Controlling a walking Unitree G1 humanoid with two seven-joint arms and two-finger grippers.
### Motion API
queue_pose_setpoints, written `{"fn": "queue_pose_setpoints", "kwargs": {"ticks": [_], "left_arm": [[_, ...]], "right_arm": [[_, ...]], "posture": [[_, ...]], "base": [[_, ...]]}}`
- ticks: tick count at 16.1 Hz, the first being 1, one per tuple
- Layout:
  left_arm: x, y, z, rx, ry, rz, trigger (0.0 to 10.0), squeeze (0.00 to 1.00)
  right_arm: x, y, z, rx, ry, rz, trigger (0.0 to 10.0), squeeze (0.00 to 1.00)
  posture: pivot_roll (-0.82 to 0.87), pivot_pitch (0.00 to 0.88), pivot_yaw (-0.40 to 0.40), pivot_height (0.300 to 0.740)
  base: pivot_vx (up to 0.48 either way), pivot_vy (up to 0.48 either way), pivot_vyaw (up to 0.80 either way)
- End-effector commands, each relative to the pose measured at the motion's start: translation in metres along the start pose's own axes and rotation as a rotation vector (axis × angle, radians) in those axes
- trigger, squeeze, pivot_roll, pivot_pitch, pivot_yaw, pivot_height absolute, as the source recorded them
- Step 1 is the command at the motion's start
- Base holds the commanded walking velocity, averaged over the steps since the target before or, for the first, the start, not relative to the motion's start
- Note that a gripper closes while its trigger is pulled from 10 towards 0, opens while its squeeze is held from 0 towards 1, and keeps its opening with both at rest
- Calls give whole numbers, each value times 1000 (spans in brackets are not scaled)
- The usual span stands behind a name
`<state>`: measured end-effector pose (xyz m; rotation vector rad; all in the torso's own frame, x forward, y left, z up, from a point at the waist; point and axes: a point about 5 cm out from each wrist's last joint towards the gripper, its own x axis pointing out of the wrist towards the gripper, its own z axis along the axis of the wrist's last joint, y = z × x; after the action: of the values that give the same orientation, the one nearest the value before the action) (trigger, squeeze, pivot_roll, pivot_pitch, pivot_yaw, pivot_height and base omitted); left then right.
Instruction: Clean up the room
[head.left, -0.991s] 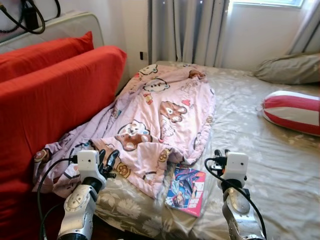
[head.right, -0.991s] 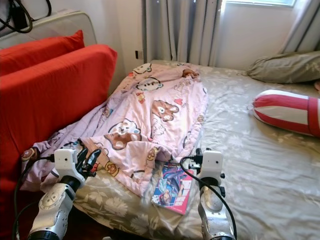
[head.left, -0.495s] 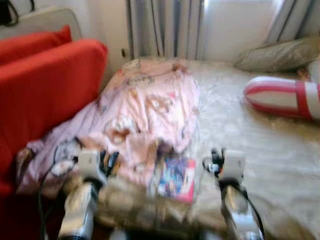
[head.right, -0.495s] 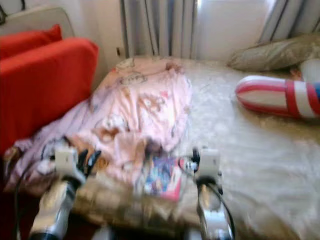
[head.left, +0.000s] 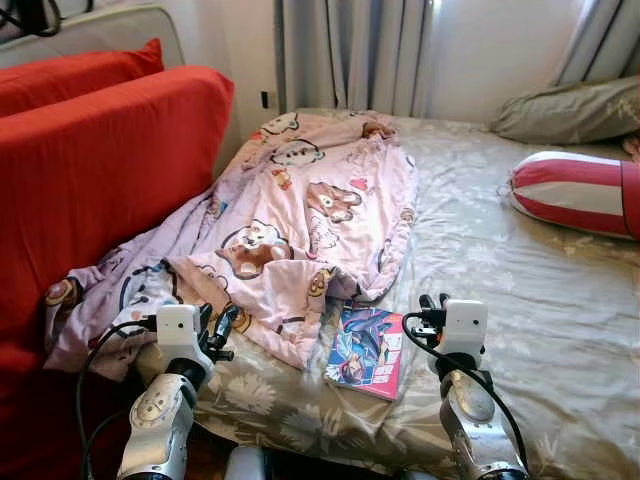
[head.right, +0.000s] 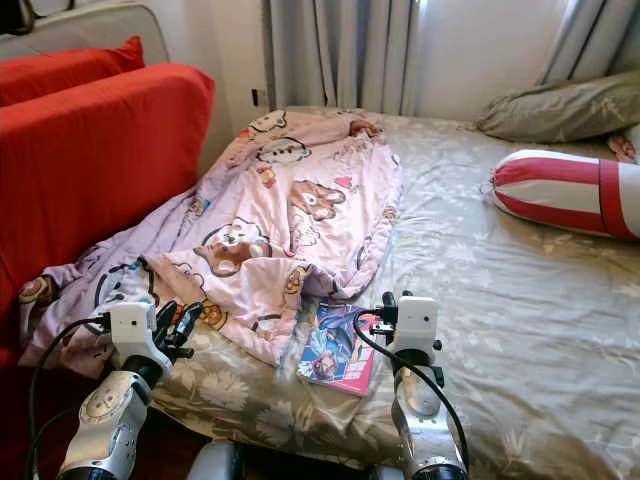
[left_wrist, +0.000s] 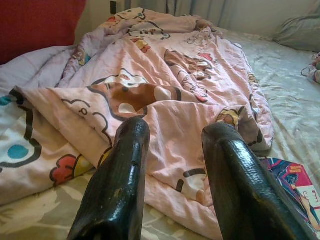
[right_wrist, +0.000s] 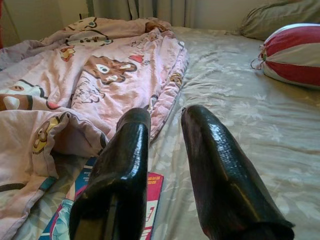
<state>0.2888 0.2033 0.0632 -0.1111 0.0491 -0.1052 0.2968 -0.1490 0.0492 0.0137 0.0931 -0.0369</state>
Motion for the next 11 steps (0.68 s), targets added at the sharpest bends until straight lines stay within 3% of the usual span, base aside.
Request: {"fn": "queue_pose_setpoints", "kwargs": {"ticks": [1, 6, 11], "left_arm": [[3, -1, 4, 3, -4, -5, 10000, 0], [3, -1, 4, 3, -5, -5, 10000, 0], [3, 1, 4, 7, -2, -1, 10000, 0]], "right_arm": [[2, 2, 0, -3, 8, 9, 10000, 0], [2, 2, -3, -5, 33, 5, 10000, 0], [2, 4, -2, -1, 18, 17, 10000, 0]], "posture": [[7, 7, -7, 635], [7, 7, -6, 600], [8, 9, -6, 600]], "base": [[0, 0, 0], [0, 0, 0], [0, 0, 0]]}}
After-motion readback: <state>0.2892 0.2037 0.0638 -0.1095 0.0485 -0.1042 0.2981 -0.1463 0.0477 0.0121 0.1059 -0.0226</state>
